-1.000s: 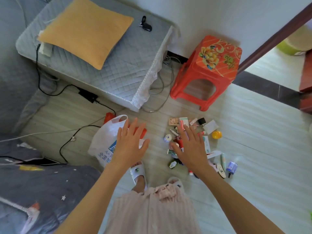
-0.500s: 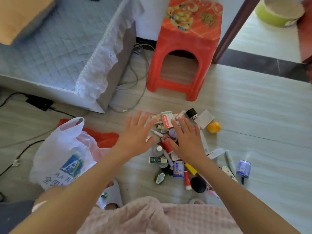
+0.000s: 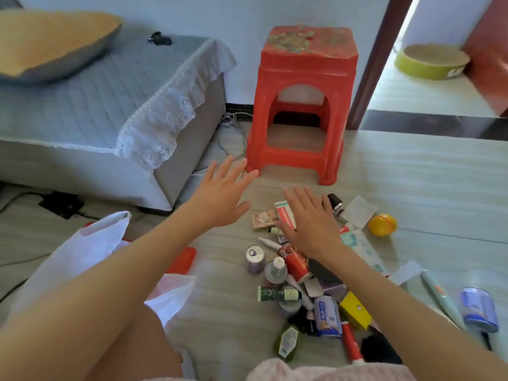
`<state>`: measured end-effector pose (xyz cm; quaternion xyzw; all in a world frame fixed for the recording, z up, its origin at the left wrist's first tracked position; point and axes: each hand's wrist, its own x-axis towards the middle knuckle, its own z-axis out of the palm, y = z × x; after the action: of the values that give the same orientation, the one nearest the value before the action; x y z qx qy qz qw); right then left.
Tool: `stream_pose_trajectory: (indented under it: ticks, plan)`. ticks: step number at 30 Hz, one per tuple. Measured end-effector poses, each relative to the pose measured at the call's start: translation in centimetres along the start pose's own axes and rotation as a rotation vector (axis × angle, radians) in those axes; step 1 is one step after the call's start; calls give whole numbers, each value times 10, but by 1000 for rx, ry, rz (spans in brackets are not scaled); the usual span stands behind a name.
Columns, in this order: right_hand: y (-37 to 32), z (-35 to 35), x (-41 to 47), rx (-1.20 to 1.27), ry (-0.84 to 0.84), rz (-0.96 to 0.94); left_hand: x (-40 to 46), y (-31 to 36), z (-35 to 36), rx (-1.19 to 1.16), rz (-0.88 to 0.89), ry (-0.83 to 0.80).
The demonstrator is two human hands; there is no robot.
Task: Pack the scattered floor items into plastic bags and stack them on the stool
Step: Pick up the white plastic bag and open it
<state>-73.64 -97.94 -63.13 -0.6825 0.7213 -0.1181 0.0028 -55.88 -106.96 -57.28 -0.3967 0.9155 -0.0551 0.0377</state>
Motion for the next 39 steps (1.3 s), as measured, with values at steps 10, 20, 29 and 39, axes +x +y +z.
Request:
stream_pose_trajectory:
  ticks: [10,20,29,39]
  plan:
    - [-88,-88,-13,-146,161,-251,-95,-53,-58,-45,-40,250]
    - [-133,-67,-18,-162,38,-336,-168,-70,-6,-223,-183,144]
    - [-128,42,44,-242,-242,-524,-175,-95,119,-390,-278,-151]
    - [-178,211,55,203,-823,-201,-209,-100,260,-128,-275,-428]
